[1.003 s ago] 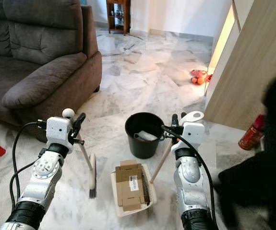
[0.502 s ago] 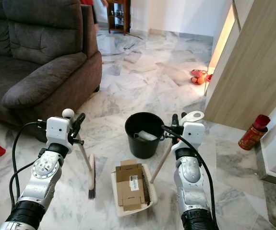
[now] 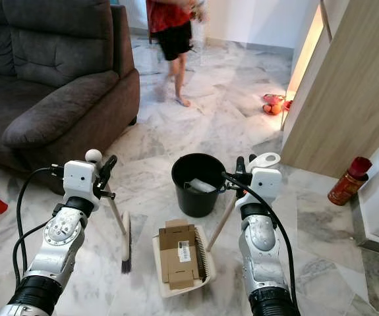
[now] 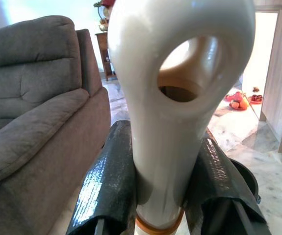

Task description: Sweep floor

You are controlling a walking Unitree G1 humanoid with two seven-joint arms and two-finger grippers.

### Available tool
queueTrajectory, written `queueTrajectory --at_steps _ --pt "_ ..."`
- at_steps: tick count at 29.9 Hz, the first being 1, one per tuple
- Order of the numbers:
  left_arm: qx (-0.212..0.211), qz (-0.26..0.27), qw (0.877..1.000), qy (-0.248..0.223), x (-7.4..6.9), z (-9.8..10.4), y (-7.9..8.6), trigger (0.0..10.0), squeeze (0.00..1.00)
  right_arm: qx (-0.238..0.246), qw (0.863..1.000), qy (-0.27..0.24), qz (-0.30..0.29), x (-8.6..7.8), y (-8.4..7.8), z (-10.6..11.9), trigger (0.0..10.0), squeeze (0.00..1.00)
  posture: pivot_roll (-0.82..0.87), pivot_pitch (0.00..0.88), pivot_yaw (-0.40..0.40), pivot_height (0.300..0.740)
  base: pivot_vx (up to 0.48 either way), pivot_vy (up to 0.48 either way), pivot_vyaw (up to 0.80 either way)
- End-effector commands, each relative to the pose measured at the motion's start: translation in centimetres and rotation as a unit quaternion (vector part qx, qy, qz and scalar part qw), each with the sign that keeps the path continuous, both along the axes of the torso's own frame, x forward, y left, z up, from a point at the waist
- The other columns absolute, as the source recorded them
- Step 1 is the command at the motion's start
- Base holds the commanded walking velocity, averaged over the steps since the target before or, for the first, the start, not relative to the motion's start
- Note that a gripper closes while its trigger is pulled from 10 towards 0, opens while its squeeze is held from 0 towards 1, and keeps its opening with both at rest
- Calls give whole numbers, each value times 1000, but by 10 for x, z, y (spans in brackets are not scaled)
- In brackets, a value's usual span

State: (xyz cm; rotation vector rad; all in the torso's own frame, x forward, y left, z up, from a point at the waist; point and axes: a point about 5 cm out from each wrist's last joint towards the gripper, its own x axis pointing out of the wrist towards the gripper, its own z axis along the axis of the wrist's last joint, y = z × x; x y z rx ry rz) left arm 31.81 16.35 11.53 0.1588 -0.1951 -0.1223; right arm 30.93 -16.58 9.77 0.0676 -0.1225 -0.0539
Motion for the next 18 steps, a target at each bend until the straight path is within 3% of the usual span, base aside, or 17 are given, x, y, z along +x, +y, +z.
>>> queueTrajectory --at_steps 1,18 --pt "1 4 1000 -30 3 13 3 10000 0 4 1000 -29 0 4 0 13 10000 0 6 0 -15 740 0 0 0" --pt "0 3 1000 -29 3 12 2 10000 0 4 1000 -30 1 5 0 13 10000 0 4 0 -19 740 0 0 0"
